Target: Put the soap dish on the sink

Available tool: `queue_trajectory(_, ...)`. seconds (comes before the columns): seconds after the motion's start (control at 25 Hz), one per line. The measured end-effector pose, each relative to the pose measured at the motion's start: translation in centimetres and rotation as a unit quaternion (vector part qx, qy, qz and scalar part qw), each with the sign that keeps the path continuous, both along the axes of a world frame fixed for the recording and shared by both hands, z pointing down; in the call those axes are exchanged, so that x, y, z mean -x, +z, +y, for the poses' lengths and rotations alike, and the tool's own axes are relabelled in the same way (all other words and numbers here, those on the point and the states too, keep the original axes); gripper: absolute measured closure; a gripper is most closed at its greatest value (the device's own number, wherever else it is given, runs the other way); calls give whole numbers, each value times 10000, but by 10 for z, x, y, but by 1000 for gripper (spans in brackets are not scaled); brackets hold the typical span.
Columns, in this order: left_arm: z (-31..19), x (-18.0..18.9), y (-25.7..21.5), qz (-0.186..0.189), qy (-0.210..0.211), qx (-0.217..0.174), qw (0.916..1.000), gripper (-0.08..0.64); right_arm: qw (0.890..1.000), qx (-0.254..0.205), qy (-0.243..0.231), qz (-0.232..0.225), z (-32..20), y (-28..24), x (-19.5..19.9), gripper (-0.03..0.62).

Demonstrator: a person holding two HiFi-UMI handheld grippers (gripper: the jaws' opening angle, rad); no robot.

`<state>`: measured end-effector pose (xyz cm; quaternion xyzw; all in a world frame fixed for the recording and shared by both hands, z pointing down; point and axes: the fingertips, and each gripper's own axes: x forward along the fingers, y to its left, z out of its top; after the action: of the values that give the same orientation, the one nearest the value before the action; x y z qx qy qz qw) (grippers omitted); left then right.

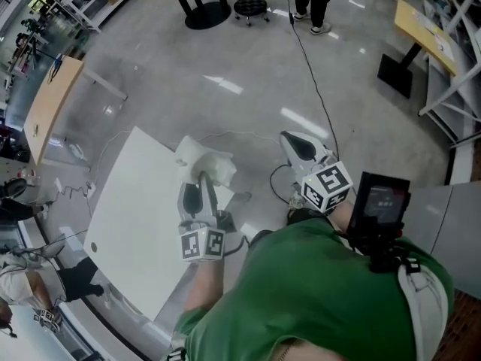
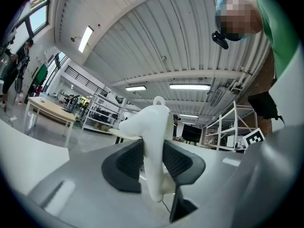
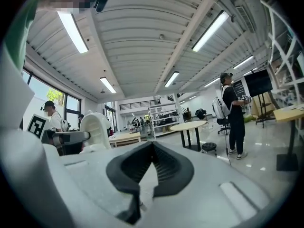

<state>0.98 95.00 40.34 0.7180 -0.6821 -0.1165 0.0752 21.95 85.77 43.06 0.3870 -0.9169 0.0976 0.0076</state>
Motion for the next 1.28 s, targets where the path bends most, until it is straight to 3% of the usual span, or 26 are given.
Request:
queue_trajectory(0.56, -135, -86, -7, -24, 360, -230, 9991, 431, 9997, -118, 147, -185, -107, -6, -81, 591)
queue_trajectory(1.0, -214, -83, 0, 15, 386, -116, 9992, 431, 9995, -14, 243, -201, -172, 7, -75, 591)
queue_trajectory(1.28, -286, -56, 8, 148, 454, -214, 9986, 431, 9998, -54, 199, -49, -241, 10, -41, 591)
